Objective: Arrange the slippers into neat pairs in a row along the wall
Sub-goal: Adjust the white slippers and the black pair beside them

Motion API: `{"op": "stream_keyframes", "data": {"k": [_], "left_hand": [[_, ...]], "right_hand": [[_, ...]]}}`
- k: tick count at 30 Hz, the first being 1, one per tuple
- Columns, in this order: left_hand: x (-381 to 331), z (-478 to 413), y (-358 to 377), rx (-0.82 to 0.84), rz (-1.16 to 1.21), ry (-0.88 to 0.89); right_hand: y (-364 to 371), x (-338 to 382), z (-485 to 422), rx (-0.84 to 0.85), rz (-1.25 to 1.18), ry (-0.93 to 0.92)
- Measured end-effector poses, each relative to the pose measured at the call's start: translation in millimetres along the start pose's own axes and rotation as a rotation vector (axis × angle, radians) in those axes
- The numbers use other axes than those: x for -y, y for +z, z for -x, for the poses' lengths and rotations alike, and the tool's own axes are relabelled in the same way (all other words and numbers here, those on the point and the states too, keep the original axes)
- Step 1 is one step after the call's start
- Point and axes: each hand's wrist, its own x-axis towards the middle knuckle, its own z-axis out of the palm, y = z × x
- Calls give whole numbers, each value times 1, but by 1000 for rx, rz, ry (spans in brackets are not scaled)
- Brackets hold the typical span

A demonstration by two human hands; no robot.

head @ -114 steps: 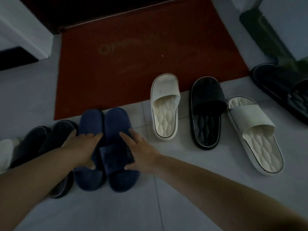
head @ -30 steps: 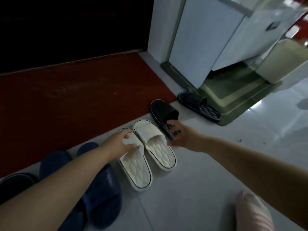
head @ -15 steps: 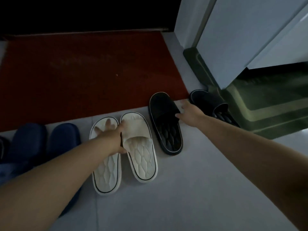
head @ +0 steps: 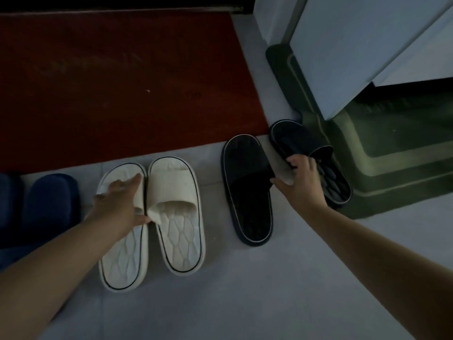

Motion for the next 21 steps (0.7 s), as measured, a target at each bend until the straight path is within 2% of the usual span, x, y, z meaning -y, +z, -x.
{"op": "stream_keyframes", "data": {"k": [3, 7, 11, 16, 21], "left_hand": [[2, 1, -3, 9, -34, 3], [-2, 1, -12, 113, -48, -29], [-19, -3, -36, 170, -183, -10], [-39, 6, -50, 23, -248, 187], [-49, 10, -44, 34, -191, 334]], "right_hand": [[-10, -6, -7, -31, 90, 126], [-6, 9, -7, 60, -83, 291], [4, 24, 11, 38, -132, 274], [13, 32, 31, 72, -275, 237], [3, 38, 22, 43, -189, 210]]}}
